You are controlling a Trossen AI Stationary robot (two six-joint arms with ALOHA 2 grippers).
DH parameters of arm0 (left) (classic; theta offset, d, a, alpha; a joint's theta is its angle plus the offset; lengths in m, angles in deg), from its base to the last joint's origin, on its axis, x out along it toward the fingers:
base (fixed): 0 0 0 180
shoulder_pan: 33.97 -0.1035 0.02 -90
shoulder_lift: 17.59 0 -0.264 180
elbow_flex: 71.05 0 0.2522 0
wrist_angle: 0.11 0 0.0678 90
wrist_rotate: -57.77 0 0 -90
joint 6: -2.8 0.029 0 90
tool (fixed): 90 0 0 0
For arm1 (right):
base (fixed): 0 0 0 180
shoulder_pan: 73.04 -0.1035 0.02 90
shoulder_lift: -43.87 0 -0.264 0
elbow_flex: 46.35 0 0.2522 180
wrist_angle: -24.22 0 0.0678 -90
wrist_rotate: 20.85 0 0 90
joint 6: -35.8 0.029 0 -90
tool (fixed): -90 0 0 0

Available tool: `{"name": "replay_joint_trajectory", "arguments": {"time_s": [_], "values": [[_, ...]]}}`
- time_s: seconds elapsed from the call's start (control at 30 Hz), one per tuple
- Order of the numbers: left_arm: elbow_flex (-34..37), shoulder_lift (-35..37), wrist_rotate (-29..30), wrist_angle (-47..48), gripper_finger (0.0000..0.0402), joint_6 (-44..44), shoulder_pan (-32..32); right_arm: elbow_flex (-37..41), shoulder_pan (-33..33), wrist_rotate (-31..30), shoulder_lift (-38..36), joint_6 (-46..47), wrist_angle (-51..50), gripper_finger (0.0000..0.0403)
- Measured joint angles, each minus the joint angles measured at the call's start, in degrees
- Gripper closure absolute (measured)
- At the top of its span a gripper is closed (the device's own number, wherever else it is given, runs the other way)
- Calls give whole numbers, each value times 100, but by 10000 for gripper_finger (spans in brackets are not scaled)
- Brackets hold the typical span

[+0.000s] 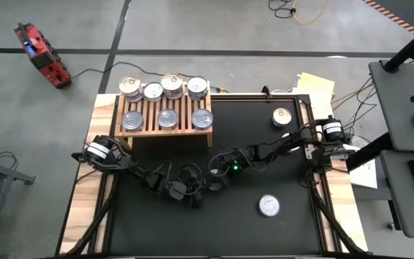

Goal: Stack canned seafood by type on shelf
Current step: Put the green tuna can on the shelf

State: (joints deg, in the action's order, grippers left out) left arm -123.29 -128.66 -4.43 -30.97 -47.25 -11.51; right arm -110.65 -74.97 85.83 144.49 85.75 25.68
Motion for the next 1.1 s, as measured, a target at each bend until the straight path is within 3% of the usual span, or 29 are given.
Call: {"name": "replay_joint_trajectory", "arguments": {"time_s": [0.2,0.4,0.63,0.87,1.1], "values": [[1,95,-65,17,402,-139,0,0,23,20,-107,-159,-53,282],[134,500,-427,208,401,-74,-7,-2,187,-5,-670,-455,-783,282],[490,1481,-632,195,402,201,-17,0,399,-331,-1697,-778,-1717,282],[537,2407,-583,281,402,659,-105,10,735,-471,-2505,-631,-1800,282],[-36,3032,-575,1869,402,690,-422,20,1190,36,-2804,41,-1783,282]]}}
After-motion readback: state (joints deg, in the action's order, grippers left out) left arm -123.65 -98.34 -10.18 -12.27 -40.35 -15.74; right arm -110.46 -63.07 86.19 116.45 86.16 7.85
